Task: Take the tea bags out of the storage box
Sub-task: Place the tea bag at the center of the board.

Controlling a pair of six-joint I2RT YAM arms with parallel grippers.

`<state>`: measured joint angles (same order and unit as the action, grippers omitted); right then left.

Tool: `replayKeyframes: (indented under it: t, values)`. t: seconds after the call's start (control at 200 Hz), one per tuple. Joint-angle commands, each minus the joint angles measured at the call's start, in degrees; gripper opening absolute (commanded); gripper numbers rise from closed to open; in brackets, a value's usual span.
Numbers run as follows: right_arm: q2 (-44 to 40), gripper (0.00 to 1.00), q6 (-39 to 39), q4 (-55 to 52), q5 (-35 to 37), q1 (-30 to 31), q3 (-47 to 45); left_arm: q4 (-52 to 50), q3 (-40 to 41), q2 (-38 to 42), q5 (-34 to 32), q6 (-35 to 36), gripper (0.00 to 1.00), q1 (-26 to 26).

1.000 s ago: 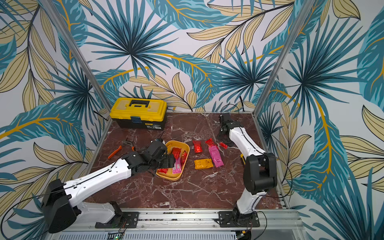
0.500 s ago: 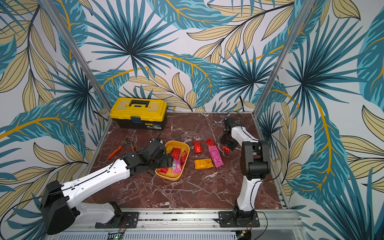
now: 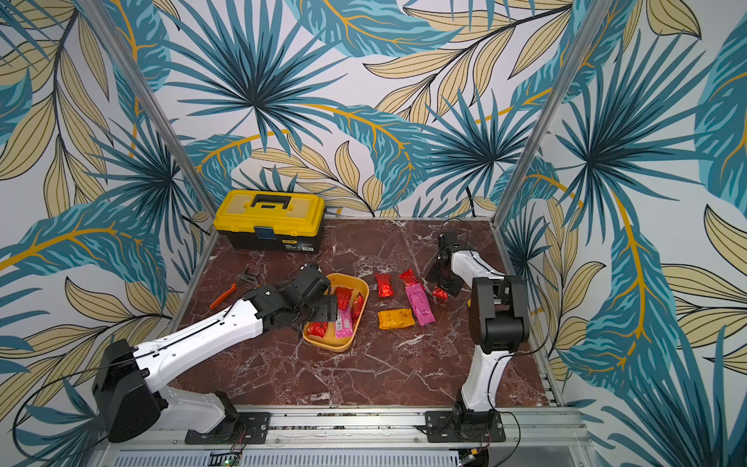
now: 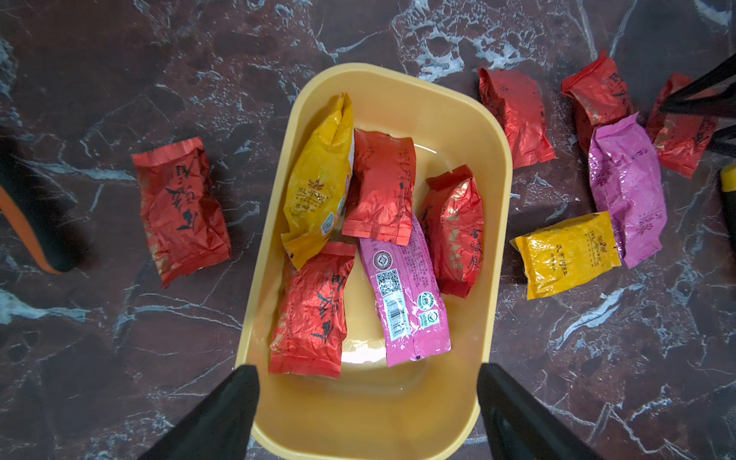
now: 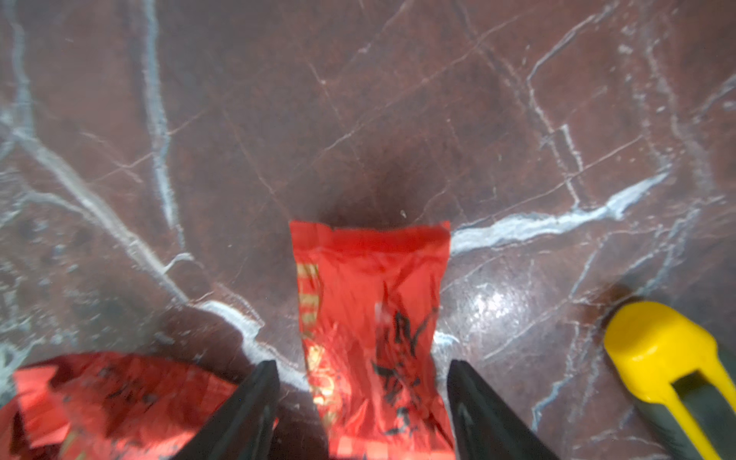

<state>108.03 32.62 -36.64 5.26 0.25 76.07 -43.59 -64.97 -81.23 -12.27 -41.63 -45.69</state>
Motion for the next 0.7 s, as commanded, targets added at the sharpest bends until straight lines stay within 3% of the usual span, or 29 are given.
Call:
replayKeyframes:
  t: [0.0,0.23,0.441,0.541,0.696]
  values:
    - [-5.28,0.71,-1.70,1.95,-0.10,-0.15,-2.48,-1.66,-3.64,-1.22,0.67,1.75,0.89,0.15]
    - [-16.29,0.62,-4.09,4.72,-1.75,-0.12,-7.61,-4.19,-7.57,-4.28,0.01,4.82,0.82,0.16]
    - [-24.11,0.54,-5.07,5.27,-10.33,1.02,-9.97,-5.53,-9.36,-6.55,-0.48,6.80,0.77,0.59]
    - [-25.94,0.51,-4.93,4.77,-14.39,4.04,-10.35,-5.92,-9.69,-7.23,-0.70,7.87,0.76,1.13]
    - [-28.89,0.49,-4.22,3.90,-14.36,10.58,-11.65,-7.49,-12.40,-9.29,-0.53,11.37,0.76,2.16]
